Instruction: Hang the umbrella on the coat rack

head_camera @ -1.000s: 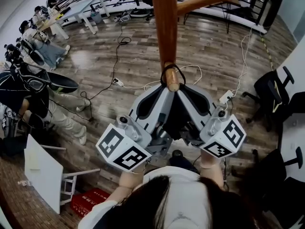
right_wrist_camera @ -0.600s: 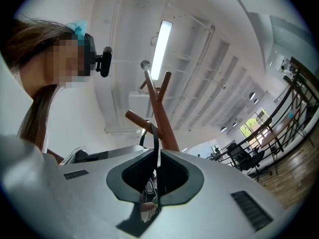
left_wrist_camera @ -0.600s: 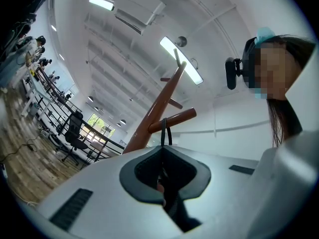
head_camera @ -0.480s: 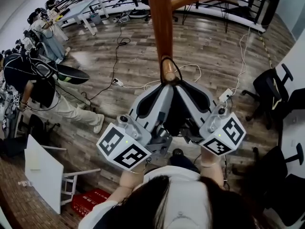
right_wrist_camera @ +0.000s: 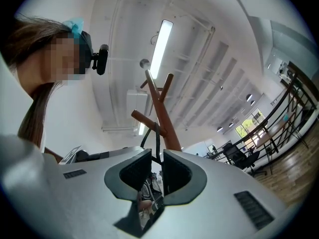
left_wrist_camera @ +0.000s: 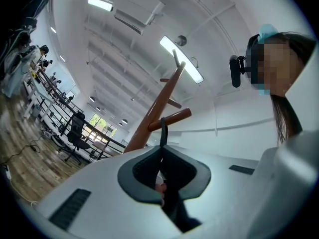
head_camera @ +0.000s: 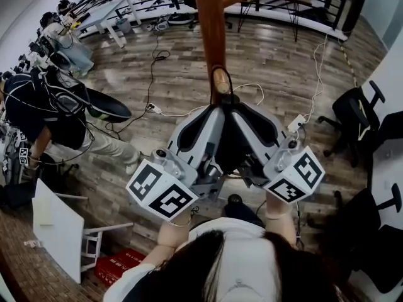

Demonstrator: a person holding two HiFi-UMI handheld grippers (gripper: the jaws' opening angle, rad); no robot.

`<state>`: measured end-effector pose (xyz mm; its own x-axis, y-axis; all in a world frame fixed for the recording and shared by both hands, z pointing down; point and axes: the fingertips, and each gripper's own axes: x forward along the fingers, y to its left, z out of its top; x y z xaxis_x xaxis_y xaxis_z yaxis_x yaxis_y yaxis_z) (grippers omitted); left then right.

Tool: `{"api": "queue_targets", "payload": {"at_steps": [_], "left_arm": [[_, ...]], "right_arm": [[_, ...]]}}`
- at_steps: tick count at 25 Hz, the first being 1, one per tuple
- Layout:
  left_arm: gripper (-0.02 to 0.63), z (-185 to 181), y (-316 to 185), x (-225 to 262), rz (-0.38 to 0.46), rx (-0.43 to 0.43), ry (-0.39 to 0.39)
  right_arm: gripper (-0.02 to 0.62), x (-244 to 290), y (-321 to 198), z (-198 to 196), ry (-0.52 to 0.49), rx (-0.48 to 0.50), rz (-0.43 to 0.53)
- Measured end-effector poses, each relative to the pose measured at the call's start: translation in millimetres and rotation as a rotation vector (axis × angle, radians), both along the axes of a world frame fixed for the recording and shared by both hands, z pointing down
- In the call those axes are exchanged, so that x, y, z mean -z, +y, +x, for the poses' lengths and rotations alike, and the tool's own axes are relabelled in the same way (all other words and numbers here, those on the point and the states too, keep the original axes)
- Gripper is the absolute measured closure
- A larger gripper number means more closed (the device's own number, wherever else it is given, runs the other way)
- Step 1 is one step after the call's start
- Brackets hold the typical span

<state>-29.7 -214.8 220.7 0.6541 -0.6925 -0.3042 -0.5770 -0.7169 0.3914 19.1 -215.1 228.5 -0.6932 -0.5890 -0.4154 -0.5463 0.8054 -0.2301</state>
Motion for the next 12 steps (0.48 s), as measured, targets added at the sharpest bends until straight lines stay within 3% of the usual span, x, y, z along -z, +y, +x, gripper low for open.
{"api": "queue_targets", "payload": {"at_steps": [12], "left_arm": [[0.597,-2.3,4.8,-4.9,-0.023,0.008,0.001]], "right_arm": [[0.522,-0.2,17.2,2.4,0.007,-0.025,0.001]]}}
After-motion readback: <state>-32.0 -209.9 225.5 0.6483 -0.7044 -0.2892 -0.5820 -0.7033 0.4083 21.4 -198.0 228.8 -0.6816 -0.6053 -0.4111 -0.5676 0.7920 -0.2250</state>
